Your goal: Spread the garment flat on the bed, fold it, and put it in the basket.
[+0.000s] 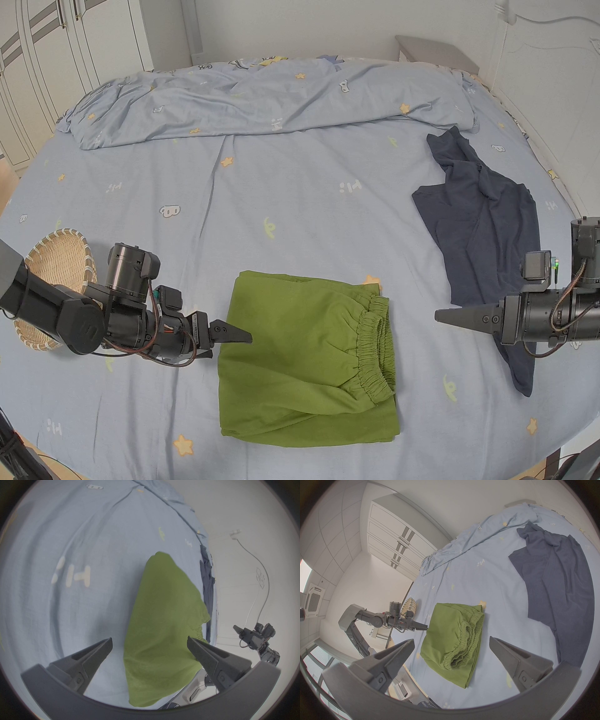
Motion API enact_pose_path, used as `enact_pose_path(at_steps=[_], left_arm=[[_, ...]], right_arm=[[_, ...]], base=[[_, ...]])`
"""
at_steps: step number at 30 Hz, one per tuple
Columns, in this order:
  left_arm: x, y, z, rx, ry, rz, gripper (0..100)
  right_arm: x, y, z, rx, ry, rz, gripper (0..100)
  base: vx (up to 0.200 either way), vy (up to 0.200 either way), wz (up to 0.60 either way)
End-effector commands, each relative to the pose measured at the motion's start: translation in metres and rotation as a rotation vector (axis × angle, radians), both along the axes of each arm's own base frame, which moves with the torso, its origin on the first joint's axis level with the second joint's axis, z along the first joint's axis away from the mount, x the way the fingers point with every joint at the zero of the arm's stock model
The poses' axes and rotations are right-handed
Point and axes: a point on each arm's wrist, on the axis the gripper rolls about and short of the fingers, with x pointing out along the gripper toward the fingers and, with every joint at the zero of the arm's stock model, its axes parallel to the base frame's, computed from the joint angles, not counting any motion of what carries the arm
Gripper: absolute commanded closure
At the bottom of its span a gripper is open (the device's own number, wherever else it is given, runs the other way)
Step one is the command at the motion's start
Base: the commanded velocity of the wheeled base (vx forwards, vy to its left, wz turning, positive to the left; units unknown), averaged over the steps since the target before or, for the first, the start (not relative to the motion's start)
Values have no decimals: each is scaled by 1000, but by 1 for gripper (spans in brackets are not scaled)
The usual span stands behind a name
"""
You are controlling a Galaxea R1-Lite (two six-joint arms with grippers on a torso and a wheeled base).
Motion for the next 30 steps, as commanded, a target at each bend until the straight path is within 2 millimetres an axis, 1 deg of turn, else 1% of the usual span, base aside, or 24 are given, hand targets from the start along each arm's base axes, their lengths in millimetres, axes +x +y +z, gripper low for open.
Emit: enact_pose_path(at_steps=[1,2,7,11,12,14,16,17,20,22,23,25,27,30], left_arm=[[8,-8,-29,32,79,-17,0],[8,-10,-32,30,79,-20,0],[5,-12,-34,13,78,-34,0],[-4,-13,-46,-37,83,-84,0],[-4,-13,-46,-37,83,-84,0],[-7,-10,-48,-113,27,-116,0],[-9,-10,-47,-142,15,-116,0],[-11,-12,-47,-193,0,-121,0],[-13,-12,-49,-242,-27,-123,0],[-14,-12,-50,-244,-24,-124,0],[-11,-13,-58,-268,-36,-124,0],[-10,-14,-61,-275,-44,-126,0],[-9,-19,-71,-285,-52,-134,0],[-8,-21,-76,-294,-78,-142,0]], right_arm=[[-4,-1,4,9,-21,1,0],[-4,-2,5,9,-22,1,0],[-4,-2,4,9,-21,1,0],[-4,-4,5,10,-25,-8,0],[-4,-4,5,10,-25,-8,0],[-4,-4,5,11,-25,-8,0],[-4,-4,5,10,-23,-8,0],[-4,-3,5,10,-22,-3,0],[-5,-2,4,8,-21,-2,0],[-4,-3,4,8,-21,-3,0],[-4,-3,4,8,-21,-3,0],[-4,-3,4,8,-21,-5,0],[-4,-4,5,9,-22,-8,0],[-4,-3,4,8,-21,-6,0]], base=[[0,0,0],[0,0,0],[0,0,0],[0,0,0],[0,0,0],[0,0,0],[0,0,0],[0,0,0],[0,0,0],[0,0,0],[0,0,0],[0,0,0],[0,0,0],[0,0,0]])
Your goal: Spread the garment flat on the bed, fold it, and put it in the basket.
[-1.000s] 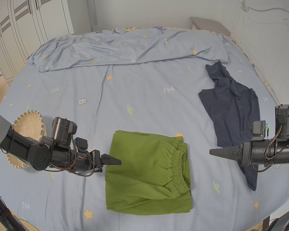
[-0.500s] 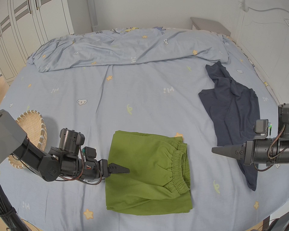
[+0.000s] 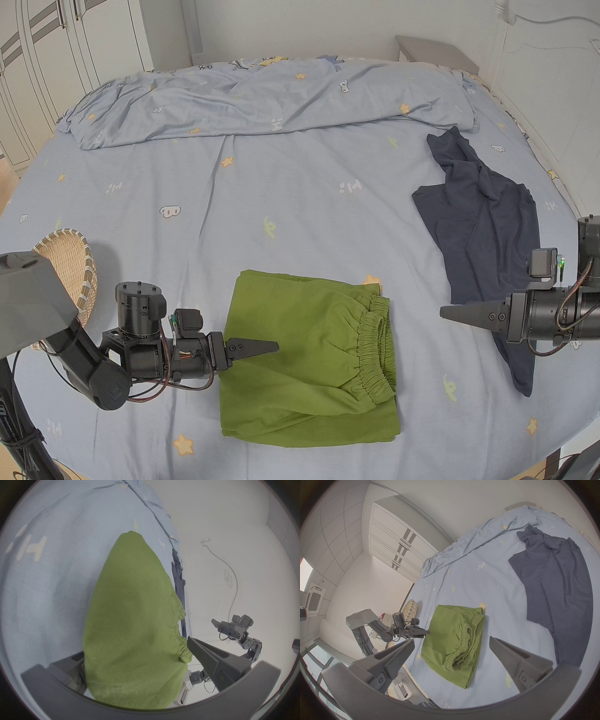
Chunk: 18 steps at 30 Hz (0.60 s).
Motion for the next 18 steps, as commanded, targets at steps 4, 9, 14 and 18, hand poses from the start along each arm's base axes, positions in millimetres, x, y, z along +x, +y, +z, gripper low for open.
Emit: enact_pose_path(at_steps=[4,9,14,18], left_arm=[[4,-6,-32,3,65,-13,0],[11,-12,-32,-7,59,-15,0],[11,-11,-27,-11,46,-14,100],[7,-8,-9,-26,3,-5,100]], right_arm=[[0,0,0,0,1,2,0],[0,0,0,0,0,2,0],[0,1,0,0,0,5,0],[0,1,-1,-1,3,5,0]], base=[[0,0,0],[0,0,0],[0,0,0],[0,0,0]])
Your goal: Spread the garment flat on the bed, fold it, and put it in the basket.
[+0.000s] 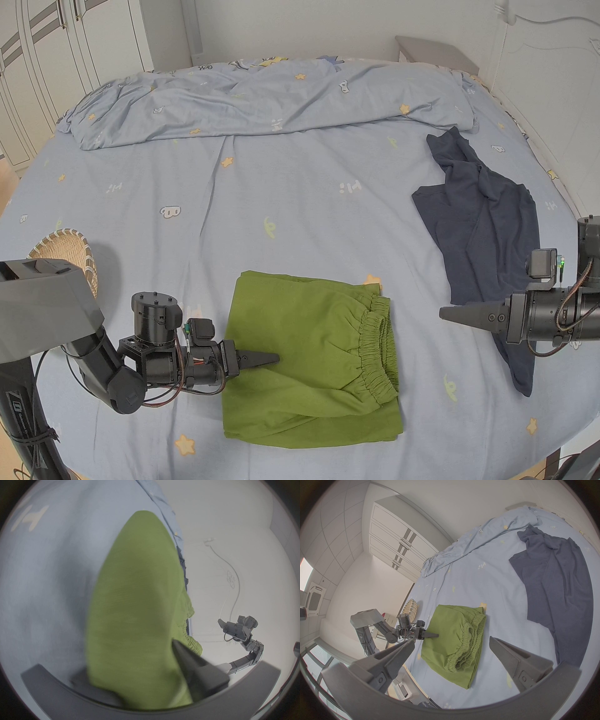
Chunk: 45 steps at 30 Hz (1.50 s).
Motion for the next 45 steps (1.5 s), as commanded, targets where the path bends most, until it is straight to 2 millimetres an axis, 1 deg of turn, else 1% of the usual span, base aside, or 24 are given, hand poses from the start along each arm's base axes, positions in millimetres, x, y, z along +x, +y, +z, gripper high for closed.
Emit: enact_pose_path(at_steps=[1,4,6,7,8,9,10,11,12,13,14,15,16,17,18,22,27,31,33,36,40,45], left_arm=[[-4,4,20,-21,-55,4,100],[-10,8,36,-28,-73,6,100],[-14,11,51,-31,-81,10,100],[-14,11,51,-31,-81,10,100],[-18,17,74,-41,-97,17,100],[-18,25,93,-49,-109,31,100],[-18,25,93,-49,-109,31,100],[-19,36,120,-52,-111,54,100],[-19,43,134,-49,-107,72,100],[-19,44,136,-48,-109,74,100],[-19,56,154,-29,-86,108,100],[-19,60,160,-13,-79,118,100],[-19,60,160,-13,-79,118,100],[-18,70,166,38,-80,126,100],[-18,74,168,60,-83,126,100],[-18,79,172,106,-81,116,100],[-18,77,174,108,-83,107,100],[-21,76,179,108,-73,102,100],[-28,76,191,110,-68,98,100],[-33,77,197,126,-60,89,100],[-35,76,197,140,-59,75,100],[-40,60,194,159,-53,31,100]], right_arm=[[0,0,0,0,1,1,0],[0,1,0,0,1,3,0],[0,0,0,1,1,3,0],[0,0,0,1,1,3,0],[0,0,0,0,1,1,0],[0,1,0,1,-1,3,0],[0,1,0,1,-1,3,0],[0,1,0,1,-1,3,0],[0,1,0,1,-1,3,0],[0,1,0,1,-1,3,0],[0,1,0,1,-1,3,0],[0,1,0,1,-1,3,0],[0,1,0,1,-1,3,0],[0,1,0,1,1,4,0],[0,1,0,0,1,5,0],[0,1,0,-1,2,5,0],[0,1,0,-1,2,5,0],[0,1,-1,-1,3,5,0],[0,1,0,-1,2,3,0],[1,1,-1,-2,5,5,0],[0,1,-1,-1,3,5,0],[1,1,-2,-3,8,3,0]], base=[[0,0,0],[0,0,0],[0,0,0],[0,0,0],[0,0,0],[0,0,0],[0,0,0],[0,0,0],[0,0,0],[0,0,0],[0,0,0],[0,0,0],[0,0,0],[0,0,0],[0,0,0],[0,0,0],[0,0,0],[0,200,0],[0,200,0],[0,200,0],[0,200,0],[0,200,0]])
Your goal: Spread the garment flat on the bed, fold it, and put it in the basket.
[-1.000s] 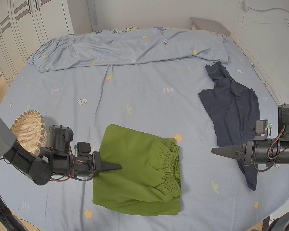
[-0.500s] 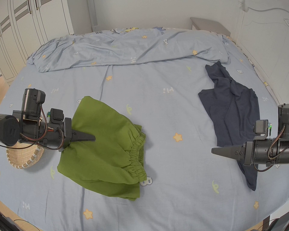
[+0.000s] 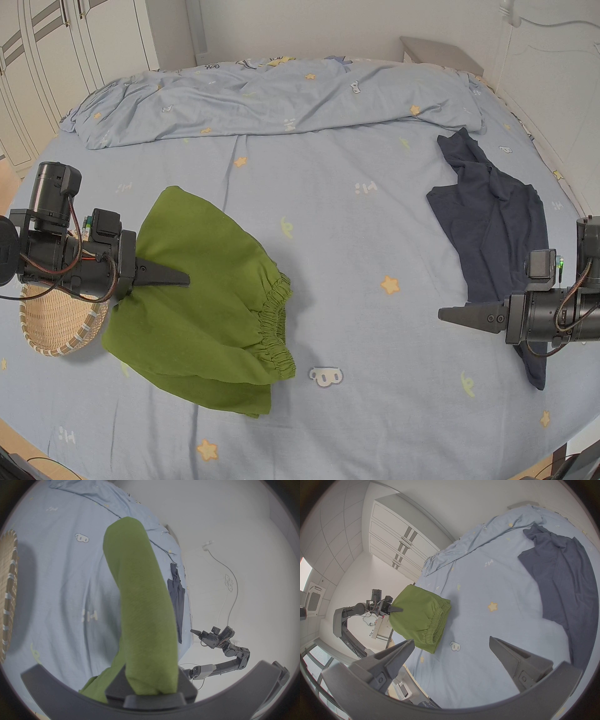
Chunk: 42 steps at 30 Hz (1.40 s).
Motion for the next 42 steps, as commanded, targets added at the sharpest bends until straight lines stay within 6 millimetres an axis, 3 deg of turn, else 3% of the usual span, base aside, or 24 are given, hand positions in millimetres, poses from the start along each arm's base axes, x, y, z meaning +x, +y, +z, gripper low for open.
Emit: enact_pose_path(at_steps=[1,17,26,42], left_arm=[[-7,-13,2,12,-8,-37,100],[-13,-21,-1,30,-6,-58,100],[-29,-20,2,64,-88,-108,100],[-54,-18,44,130,-413,-202,100]], right_arm=[[1,0,-1,-2,6,0,0],[1,1,-1,-2,3,2,0],[1,1,-2,-5,7,2,0],[1,4,-8,-18,20,16,0]], base=[[0,200,0],[0,200,0],[0,133,0],[0,0,0]])
